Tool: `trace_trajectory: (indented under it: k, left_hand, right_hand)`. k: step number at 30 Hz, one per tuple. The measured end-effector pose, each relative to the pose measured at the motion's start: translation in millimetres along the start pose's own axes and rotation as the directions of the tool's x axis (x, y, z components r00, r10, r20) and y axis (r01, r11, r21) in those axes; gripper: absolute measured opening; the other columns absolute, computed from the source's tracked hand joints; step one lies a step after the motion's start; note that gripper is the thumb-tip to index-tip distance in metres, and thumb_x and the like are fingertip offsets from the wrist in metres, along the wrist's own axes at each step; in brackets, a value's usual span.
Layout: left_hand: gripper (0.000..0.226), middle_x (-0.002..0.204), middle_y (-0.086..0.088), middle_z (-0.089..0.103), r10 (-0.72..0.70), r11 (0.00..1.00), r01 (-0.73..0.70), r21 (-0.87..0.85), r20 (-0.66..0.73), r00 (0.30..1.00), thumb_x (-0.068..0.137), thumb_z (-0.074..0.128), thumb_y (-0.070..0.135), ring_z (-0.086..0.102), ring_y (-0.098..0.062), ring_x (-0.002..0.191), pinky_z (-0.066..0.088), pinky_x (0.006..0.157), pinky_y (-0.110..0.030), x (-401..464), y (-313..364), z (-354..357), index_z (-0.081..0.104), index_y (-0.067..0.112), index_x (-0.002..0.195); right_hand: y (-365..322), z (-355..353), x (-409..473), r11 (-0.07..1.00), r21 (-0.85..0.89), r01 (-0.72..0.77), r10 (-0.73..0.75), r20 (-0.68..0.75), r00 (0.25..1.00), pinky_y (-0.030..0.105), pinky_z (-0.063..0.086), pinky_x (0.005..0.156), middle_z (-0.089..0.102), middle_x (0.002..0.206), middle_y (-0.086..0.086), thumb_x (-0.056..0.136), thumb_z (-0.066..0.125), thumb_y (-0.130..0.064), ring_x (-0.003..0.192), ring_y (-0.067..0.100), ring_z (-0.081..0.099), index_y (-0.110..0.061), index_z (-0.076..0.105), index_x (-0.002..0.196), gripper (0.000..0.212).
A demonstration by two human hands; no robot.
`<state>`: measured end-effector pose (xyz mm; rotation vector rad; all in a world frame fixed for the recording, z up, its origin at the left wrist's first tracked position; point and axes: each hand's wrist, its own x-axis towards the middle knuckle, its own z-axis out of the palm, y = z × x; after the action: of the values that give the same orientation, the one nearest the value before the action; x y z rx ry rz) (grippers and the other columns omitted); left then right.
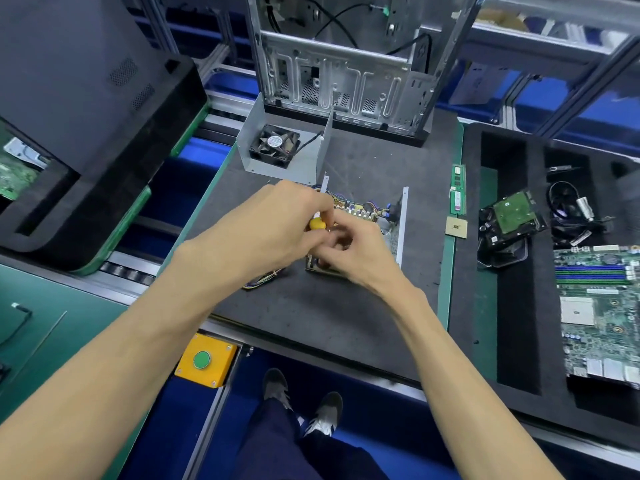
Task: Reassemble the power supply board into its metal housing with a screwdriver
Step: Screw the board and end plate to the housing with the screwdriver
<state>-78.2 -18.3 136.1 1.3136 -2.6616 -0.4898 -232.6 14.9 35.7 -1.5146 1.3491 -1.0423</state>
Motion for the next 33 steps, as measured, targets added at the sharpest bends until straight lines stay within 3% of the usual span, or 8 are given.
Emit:
trace_trajectory:
  k: [4,10,14,16,21,24,28,33]
  left_hand:
    - [0.019,0.089,0.007,0.050,0.103,0.994,-0.101,-0.032,0.095,0.990,0.088,0.063,0.014,0.054,-0.019,0.085,0.041,0.072,-0.035,-1,-2,-4,0.069,0.028,0.098]
    - [0.032,0.081,0.000,0.063,-0.144,0.986,0.145,0.078,-0.013,0.989,0.082,0.067,0.052,0.060,-0.027,0.079,0.050,0.069,-0.040,0,6,5,0.056,0.024,0.091]
    - [0.009,0.088,0.007,0.053,-0.004,0.998,-0.002,0.058,0.110,0.994,0.088,0.063,0.019,0.051,-0.021,0.080,0.036,0.067,-0.034,0,6,2,0.065,0.023,0.095]
    - [0.027,0.093,0.012,0.048,0.047,0.998,-0.052,0.023,0.179,0.983,0.084,0.058,0.004,0.048,-0.017,0.082,0.035,0.068,-0.033,-3,4,0,0.067,0.025,0.098]
    - [0.039,0.090,0.002,0.063,-0.111,0.987,0.112,0.112,-0.014,0.994,0.084,0.065,0.056,0.061,-0.028,0.084,0.052,0.073,-0.043,-6,8,8,0.053,0.023,0.101]
    - [0.032,0.080,-0.004,0.066,-0.139,0.985,0.141,0.098,-0.032,0.990,0.087,0.064,0.050,0.063,-0.032,0.078,0.053,0.072,-0.045,-3,7,8,0.054,0.019,0.087]
    - [0.013,0.094,0.000,0.068,-0.002,0.989,-0.014,0.144,0.106,0.994,0.091,0.061,0.031,0.061,-0.028,0.092,0.049,0.076,-0.039,-2,3,-1,0.061,0.022,0.100]
    - [0.043,0.077,0.000,0.067,-0.136,0.982,0.127,0.142,0.052,0.989,0.080,0.054,0.066,0.063,-0.025,0.077,0.054,0.070,-0.041,-1,10,-3,0.062,0.024,0.086]
  right_hand:
    - [-1,-7,-1,0.999,0.018,0.041,-0.041,0.016,0.999,0.023,0.039,0.058,0.055,0.063,0.009,0.078,0.069,-0.038,0.061,0.018,0.045,-0.008,0.061,0.085,0.031]
    - [1,-2,-1,1.000,-0.003,0.005,-0.006,-0.020,1.000,0.026,0.036,0.054,0.054,0.059,0.007,0.067,0.062,-0.042,0.057,0.013,0.040,-0.032,0.049,0.072,0.017]
    - [3,-3,-1,1.000,0.012,0.018,-0.018,0.010,1.000,0.022,0.038,0.056,0.049,0.060,-0.012,0.074,0.074,-0.032,0.057,0.010,0.041,-0.034,0.055,0.079,0.020]
    - [6,-6,-2,0.998,0.046,0.041,-0.043,0.035,0.998,0.022,0.039,0.055,0.048,0.063,-0.013,0.083,0.080,-0.021,0.056,0.008,0.041,-0.038,0.058,0.082,0.027]
    - [8,-2,-2,0.997,0.079,-0.026,0.028,-0.019,0.999,0.026,0.039,0.054,0.055,0.058,0.000,0.076,0.069,-0.017,0.056,0.016,0.045,-0.028,0.053,0.077,0.019]
    - [10,-1,-1,0.997,0.079,-0.016,0.020,-0.050,0.999,0.025,0.038,0.054,0.055,0.056,-0.001,0.078,0.079,-0.020,0.055,0.017,0.043,-0.025,0.047,0.077,0.032]
    - [8,-2,-5,0.994,0.105,0.016,-0.018,0.023,1.000,0.025,0.042,0.056,0.063,0.058,0.005,0.081,0.073,-0.034,0.049,0.012,0.045,-0.020,0.061,0.096,0.024]
    - [9,2,-3,0.994,0.109,-0.008,0.009,-0.010,1.000,0.033,0.048,0.045,0.061,0.056,-0.005,0.081,0.073,-0.023,0.051,0.027,0.064,-0.018,0.056,0.083,0.018]
